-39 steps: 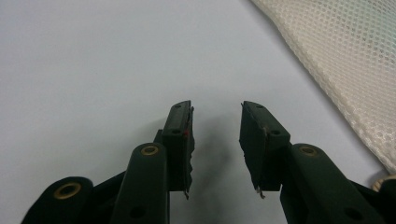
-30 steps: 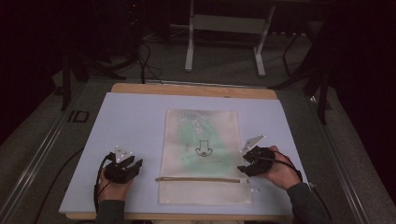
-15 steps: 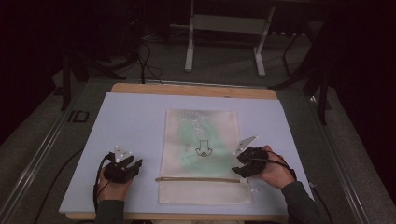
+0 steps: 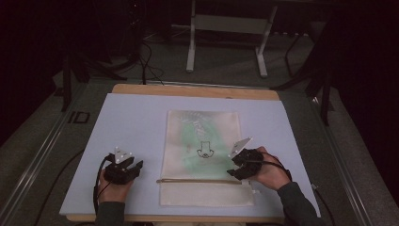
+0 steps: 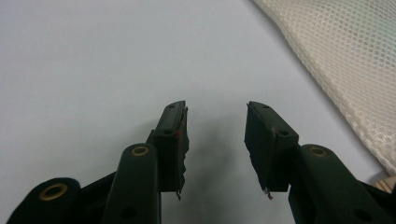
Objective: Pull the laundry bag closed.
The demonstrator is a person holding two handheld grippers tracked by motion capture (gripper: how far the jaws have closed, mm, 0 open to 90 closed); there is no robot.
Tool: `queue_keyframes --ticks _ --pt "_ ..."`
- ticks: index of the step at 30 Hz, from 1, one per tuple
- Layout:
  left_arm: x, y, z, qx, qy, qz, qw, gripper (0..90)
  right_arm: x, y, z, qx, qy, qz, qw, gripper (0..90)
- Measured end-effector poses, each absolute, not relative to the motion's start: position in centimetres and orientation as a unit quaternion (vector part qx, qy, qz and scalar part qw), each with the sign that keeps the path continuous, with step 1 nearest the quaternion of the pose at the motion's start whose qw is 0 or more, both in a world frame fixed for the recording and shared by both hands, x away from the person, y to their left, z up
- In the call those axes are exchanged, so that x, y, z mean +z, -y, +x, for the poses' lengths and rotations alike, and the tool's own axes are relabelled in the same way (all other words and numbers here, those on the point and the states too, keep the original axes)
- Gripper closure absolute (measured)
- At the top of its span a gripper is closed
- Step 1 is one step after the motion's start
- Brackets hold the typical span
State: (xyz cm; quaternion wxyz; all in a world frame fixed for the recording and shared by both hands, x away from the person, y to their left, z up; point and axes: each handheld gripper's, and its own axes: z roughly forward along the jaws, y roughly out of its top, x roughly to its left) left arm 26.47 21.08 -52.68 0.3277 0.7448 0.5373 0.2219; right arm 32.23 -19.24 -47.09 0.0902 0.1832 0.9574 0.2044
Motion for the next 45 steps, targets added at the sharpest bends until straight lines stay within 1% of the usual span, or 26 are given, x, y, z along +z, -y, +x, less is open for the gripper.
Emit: queue_keyframes --ticks 8,45 --pt "-52.7 -21.1 26.5 0.221 -0.54 0.744 0.326 56.1 -47.1 18.1 32.1 0.204 -0.96 0.173 0.086 49.2" --pt "-52.8 -21.2 26.6 0.218 -0.543 0.743 0.325 55.3 -46.8 13.3 31.7 0.209 -0.968 0.118 0.07 49.2"
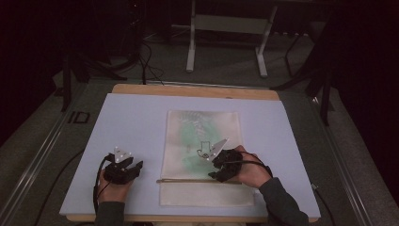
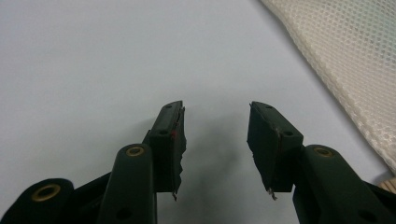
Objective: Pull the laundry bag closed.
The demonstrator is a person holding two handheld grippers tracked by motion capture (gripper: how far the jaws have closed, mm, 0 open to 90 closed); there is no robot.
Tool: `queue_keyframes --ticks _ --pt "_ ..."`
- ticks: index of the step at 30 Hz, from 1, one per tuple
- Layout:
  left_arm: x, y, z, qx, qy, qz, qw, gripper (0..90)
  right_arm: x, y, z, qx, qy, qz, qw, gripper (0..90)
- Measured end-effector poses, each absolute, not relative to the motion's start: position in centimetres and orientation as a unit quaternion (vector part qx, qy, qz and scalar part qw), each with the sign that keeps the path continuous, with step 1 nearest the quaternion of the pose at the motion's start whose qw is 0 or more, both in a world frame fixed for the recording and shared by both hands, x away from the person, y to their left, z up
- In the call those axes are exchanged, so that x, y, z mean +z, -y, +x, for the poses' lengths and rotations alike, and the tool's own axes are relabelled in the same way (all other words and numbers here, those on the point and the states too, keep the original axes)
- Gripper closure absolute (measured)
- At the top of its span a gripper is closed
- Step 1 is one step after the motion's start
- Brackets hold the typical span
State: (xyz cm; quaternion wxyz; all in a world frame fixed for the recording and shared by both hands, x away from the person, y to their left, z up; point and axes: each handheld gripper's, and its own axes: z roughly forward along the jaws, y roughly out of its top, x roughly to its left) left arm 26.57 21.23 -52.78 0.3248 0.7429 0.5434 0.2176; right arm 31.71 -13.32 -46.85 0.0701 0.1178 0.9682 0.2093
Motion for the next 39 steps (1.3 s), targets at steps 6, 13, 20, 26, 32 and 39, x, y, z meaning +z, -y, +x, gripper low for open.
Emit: queue_keyframes --ticks 6,13,20,26,32,39 --pt "-52.8 -21.3 26.6 0.217 -0.544 0.741 0.328 55.3 -47.0 12.4 31.6 0.213 -0.969 0.105 0.067 49.2" --pt "-52.8 -21.2 26.6 0.216 -0.542 0.744 0.326 55.0 -46.9 11.4 31.5 0.213 -0.97 0.098 0.064 49.1" --pt "-52.8 -21.3 26.6 0.217 -0.542 0.744 0.326 54.6 -46.8 10.0 31.4 0.214 -0.971 0.083 0.061 49.0" --pt "-52.8 -21.3 26.7 0.216 -0.542 0.744 0.325 54.4 -46.9 9.2 31.4 0.214 -0.972 0.078 0.058 49.1" --pt "-52.9 -21.3 26.8 0.215 -0.543 0.744 0.325 54.3 -47.2 8.4 31.5 0.216 -0.973 0.07 0.052 50.8" --pt "-52.9 -21.4 26.7 0.217 -0.543 0.743 0.325 54.0 -47.4 7.1 31.2 0.218 -0.973 0.059 0.044 53.2"
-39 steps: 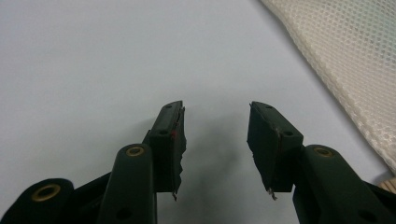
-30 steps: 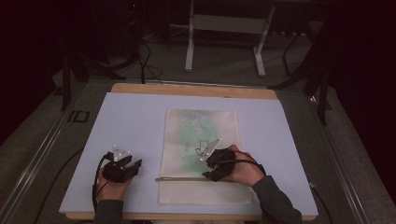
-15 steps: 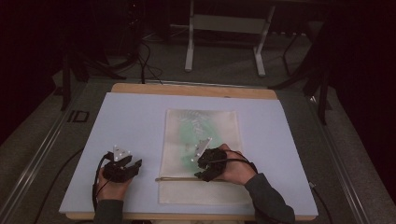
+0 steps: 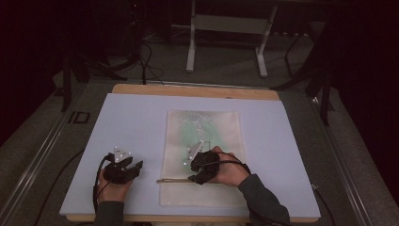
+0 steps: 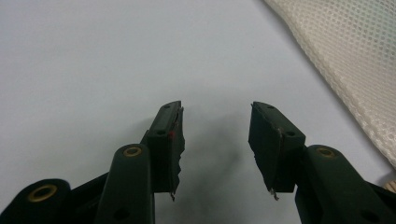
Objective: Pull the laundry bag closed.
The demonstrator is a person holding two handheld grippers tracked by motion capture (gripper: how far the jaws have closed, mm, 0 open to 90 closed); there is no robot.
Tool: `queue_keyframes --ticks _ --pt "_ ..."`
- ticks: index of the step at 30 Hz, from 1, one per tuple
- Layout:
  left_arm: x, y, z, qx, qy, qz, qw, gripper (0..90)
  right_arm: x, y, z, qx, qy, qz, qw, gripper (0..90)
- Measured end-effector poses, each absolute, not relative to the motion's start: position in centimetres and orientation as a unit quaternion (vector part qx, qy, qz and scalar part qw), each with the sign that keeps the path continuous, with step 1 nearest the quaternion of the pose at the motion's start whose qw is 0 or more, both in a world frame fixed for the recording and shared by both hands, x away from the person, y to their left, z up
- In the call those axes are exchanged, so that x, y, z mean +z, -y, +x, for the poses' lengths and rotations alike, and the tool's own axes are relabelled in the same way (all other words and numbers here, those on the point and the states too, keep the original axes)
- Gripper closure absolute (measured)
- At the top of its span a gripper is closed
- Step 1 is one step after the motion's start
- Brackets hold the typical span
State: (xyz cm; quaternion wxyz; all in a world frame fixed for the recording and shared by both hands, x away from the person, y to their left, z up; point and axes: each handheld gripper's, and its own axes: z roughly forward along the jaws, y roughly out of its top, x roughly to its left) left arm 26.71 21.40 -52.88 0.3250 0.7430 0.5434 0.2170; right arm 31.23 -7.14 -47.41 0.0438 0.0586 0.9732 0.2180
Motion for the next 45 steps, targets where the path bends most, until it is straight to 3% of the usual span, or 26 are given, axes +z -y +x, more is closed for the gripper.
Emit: queue_keyframes --ticks 45 --pt "-52.9 -21.5 26.7 0.22 -0.544 0.741 0.325 51.9 -48.7 1.2 30.6 0.234 -0.972 0.023 0.011 62.2"
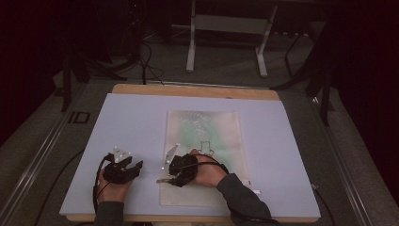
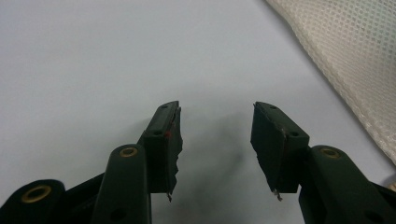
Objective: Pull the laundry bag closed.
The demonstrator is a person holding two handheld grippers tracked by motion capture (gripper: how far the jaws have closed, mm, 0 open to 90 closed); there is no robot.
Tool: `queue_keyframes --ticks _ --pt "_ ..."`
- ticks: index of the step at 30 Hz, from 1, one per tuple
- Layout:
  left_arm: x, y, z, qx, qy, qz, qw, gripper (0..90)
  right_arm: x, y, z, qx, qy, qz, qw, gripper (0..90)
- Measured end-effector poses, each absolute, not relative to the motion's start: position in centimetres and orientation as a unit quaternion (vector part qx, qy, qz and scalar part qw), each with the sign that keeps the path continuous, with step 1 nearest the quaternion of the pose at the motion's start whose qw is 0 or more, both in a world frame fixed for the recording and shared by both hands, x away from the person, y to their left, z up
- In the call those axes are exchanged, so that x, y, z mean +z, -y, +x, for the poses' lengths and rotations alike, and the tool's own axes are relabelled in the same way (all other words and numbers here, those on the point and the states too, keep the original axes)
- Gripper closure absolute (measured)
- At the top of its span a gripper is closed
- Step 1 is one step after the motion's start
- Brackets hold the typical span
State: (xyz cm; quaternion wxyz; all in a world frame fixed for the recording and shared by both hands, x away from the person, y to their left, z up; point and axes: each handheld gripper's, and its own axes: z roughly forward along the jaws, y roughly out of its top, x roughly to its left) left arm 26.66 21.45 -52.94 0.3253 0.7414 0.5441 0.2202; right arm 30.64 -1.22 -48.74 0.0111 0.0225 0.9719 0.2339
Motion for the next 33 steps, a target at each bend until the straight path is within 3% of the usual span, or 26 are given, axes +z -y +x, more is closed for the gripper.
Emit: queue_keyframes --ticks 11,33 --pt "-52.9 -21.6 26.6 0.221 -0.545 0.74 0.326 51.9 -49.3 -0.8 30.3 0.233 -0.972 0.01 0.003 72.8" --pt "-53.0 -21.5 26.6 0.22 -0.543 0.742 0.324 51.9 -50.8 -4.2 30.3 0.215 -0.976 0.031 -0.003 75.5"
